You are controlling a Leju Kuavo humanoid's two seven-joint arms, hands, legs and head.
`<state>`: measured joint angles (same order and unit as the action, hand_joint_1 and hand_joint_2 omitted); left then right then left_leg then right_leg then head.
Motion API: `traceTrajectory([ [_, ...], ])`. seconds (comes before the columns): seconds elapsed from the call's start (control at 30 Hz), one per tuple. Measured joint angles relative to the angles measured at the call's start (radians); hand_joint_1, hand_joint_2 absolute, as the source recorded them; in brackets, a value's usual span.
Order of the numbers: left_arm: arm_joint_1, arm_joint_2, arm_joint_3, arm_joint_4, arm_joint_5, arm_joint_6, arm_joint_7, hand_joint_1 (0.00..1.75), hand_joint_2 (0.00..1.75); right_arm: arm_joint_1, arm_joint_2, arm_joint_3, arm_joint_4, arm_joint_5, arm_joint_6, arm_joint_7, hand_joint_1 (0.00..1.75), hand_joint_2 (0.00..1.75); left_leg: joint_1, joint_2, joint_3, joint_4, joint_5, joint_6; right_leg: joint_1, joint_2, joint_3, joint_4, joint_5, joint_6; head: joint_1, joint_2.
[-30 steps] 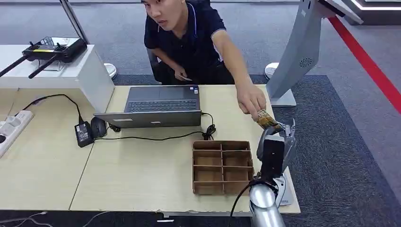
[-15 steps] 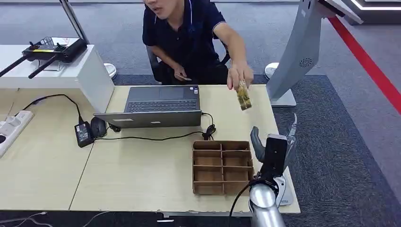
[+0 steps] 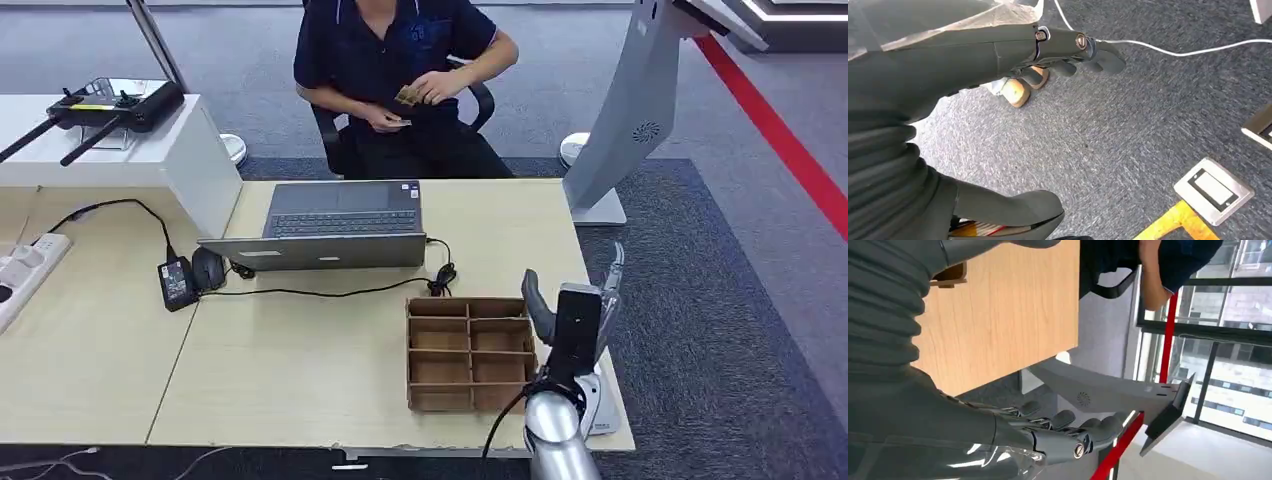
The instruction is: Pass the card to the sensor for recognition and then transmit it.
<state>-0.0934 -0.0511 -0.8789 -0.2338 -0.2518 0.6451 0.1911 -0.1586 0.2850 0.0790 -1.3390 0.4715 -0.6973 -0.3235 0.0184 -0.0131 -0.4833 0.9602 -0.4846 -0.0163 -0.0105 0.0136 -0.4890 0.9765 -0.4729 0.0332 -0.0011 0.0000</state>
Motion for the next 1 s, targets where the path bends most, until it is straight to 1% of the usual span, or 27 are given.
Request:
traceTrajectory([
  [0.27, 0.0, 0.001, 0.0, 0.0, 0.012, 0.002, 0.0, 0.0, 1.75, 0.036, -0.01, 0.032, -0.027, 0.005, 0.0, 0.054, 0.0, 1.75, 0.0, 0.0, 0.0, 0.0, 0.0, 0.0, 0.0, 0.0, 0.0, 0.0, 0.0, 0.0, 0.0, 0.0],
  [0.47, 0.0, 0.003, 0.0, 0.0, 0.024, 0.006, -0.002, 0.0, 1.75, 0.054, -0.032, 0.07, -0.06, -0.013, 0.0, 0.105, 0.0, 1.75, 0.0, 0.0, 0.0, 0.0, 0.0, 0.0, 0.0, 0.0, 0.0, 0.0, 0.0, 0.0, 0.0, 0.0],
  [1.0, 0.0, 0.009, 0.0, 0.0, 0.028, 0.009, -0.003, 0.0, 1.75, 0.067, -0.079, 0.126, -0.124, -0.011, 0.0, 0.146, 0.0, 1.75, 0.0, 0.0, 0.0, 0.0, 0.0, 0.0, 0.0, 0.0, 0.0, 0.0, 0.0, 0.0, 0.0, 0.0],
])
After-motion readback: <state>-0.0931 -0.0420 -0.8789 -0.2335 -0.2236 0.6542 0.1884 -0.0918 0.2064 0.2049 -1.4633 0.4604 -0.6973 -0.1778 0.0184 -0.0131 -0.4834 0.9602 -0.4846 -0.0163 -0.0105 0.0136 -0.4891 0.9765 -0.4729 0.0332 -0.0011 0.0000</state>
